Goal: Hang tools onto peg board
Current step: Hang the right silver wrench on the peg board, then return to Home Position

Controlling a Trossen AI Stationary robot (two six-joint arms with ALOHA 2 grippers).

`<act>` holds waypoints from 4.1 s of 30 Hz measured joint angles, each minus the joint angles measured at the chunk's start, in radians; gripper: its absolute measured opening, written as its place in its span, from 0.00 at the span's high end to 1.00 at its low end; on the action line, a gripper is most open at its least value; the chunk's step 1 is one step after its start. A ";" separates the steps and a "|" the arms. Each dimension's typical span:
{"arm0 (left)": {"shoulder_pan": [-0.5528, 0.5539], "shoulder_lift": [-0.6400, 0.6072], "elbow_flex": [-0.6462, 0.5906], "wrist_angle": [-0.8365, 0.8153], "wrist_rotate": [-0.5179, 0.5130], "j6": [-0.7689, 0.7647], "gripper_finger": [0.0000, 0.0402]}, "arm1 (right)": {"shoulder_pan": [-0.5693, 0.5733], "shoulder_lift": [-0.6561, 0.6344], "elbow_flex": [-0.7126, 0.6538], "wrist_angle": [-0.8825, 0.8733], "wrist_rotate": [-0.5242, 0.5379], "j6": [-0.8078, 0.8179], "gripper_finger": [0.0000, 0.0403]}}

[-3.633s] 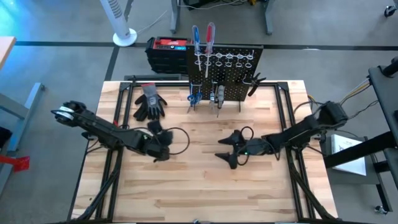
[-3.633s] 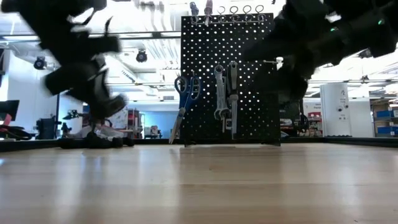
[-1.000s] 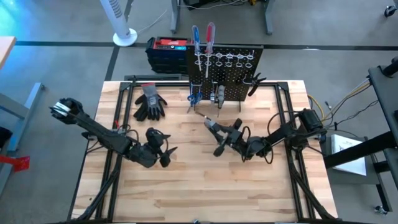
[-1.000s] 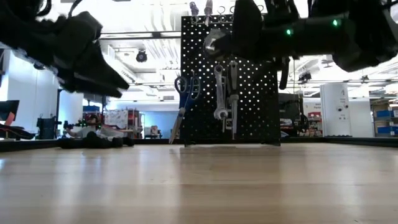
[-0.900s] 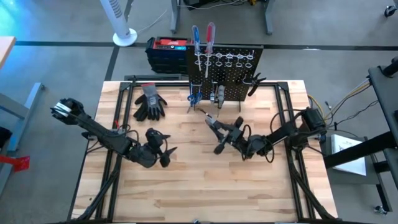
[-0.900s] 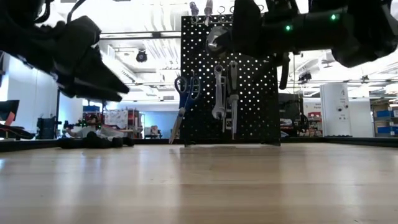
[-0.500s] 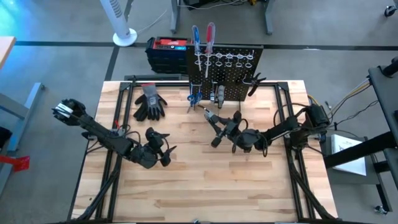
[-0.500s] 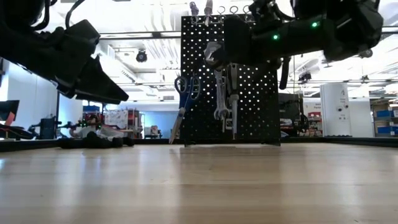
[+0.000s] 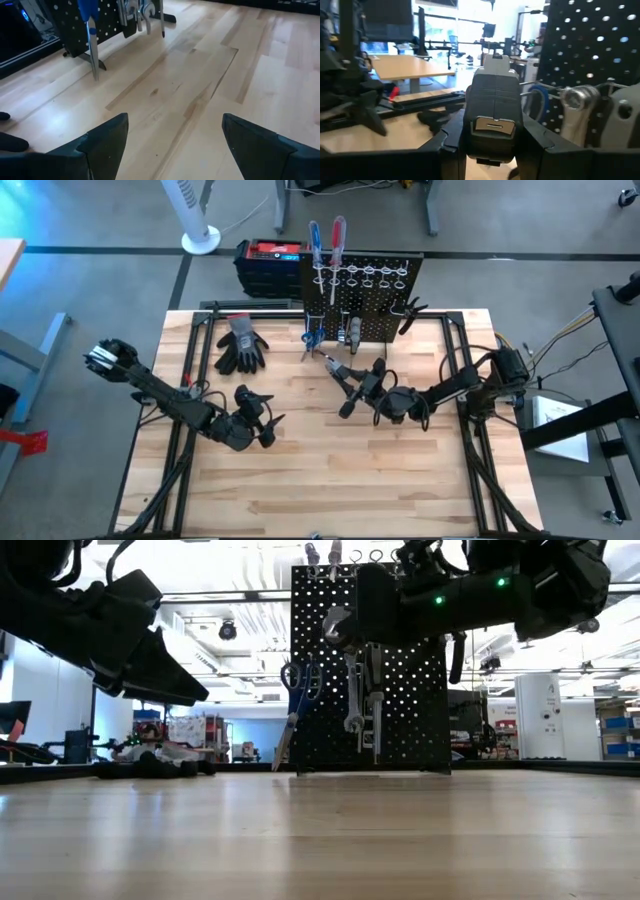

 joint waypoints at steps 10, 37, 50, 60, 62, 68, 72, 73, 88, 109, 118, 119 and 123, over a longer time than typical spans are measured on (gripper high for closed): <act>0.000 0.002 0.000 0.000 0.000 -0.002 0.23 | -0.032 0.000 0.000 0.000 0.005 -0.005 0.76; -0.001 0.002 -0.004 -0.001 0.005 -0.011 0.23 | -0.064 -0.002 0.111 -0.560 -0.015 0.314 0.47; -0.001 0.002 -0.004 0.000 0.020 -0.026 0.23 | -0.009 -0.010 0.109 -0.707 -0.180 0.520 0.16; -0.001 0.002 -0.004 0.022 0.019 -0.008 0.23 | 0.051 -0.192 0.078 -0.792 -0.228 0.500 0.24; -0.001 0.002 -0.004 0.055 0.018 0.016 0.23 | 0.050 -0.250 0.073 -0.854 -0.282 0.491 0.27; 0.031 0.002 -0.003 0.109 0.057 0.032 0.23 | 0.059 -0.430 0.071 -1.055 -0.312 0.468 0.43; 0.070 0.002 -0.003 0.120 0.132 0.036 0.24 | 0.068 -0.536 0.069 -1.159 -0.309 0.468 0.61; 0.075 0.002 -0.003 0.129 0.132 0.049 0.24 | 0.074 -0.558 0.068 -1.174 -0.307 0.464 0.66; 0.103 -0.043 0.080 0.258 0.172 0.357 0.66 | 0.155 -0.778 0.067 -1.376 -0.252 0.429 0.99; 0.300 -0.144 0.239 0.110 0.548 0.540 1.00 | 0.258 -1.132 0.055 -1.450 -0.254 0.282 1.00; 0.346 -0.201 0.037 0.407 0.634 0.518 1.00 | 0.257 -1.372 -0.095 -1.417 -0.268 0.148 1.00; 0.345 -0.206 0.009 0.437 0.634 0.518 1.00 | 0.257 -1.397 -0.122 -1.387 -0.279 0.138 1.00; 0.356 -0.225 -0.063 0.513 0.634 0.503 1.00 | 0.257 -1.484 -0.239 -1.249 -0.331 0.117 1.00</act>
